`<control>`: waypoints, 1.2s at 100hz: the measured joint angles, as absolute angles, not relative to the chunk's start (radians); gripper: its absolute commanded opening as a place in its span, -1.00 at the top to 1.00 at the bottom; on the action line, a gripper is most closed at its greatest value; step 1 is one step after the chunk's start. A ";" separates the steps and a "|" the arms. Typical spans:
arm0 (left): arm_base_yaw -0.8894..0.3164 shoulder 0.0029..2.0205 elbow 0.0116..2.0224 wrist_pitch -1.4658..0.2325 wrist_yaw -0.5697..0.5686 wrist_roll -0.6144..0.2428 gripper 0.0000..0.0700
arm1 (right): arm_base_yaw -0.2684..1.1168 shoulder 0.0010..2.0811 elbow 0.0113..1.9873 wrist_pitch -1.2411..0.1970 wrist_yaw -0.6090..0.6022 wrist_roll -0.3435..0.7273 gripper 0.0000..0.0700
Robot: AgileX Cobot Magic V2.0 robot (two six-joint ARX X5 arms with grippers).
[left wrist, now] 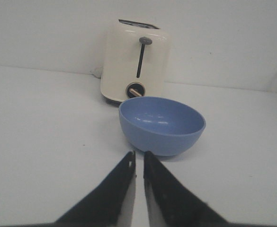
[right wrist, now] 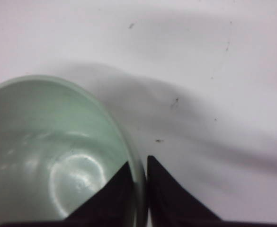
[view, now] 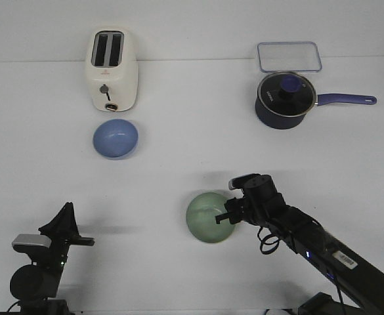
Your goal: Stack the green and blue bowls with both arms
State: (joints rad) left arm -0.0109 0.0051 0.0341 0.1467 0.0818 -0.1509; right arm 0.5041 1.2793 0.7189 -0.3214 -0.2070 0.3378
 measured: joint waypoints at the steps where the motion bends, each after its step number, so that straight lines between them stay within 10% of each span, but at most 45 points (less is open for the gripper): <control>1: -0.011 0.005 0.034 0.147 0.082 -0.157 0.97 | 0.504 1.279 0.719 -0.321 -0.207 0.338 0.23; 61: -0.011 0.043 0.116 0.014 0.075 -0.611 0.96 | 0.284 0.856 0.624 -0.225 -0.106 0.276 0.25; 101: -0.011 0.662 0.535 -0.090 0.078 -0.438 0.93 | 0.237 0.602 0.420 -0.206 -0.102 0.266 0.25; 120: -0.010 1.063 0.743 -0.084 0.136 -0.350 -0.42 | 0.237 0.602 0.420 -0.212 -0.104 0.266 0.25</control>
State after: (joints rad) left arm -0.0105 1.0634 0.7433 -0.0837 0.1364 -0.3504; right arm 0.2371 0.6022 0.4198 -0.2115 -0.1036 0.2661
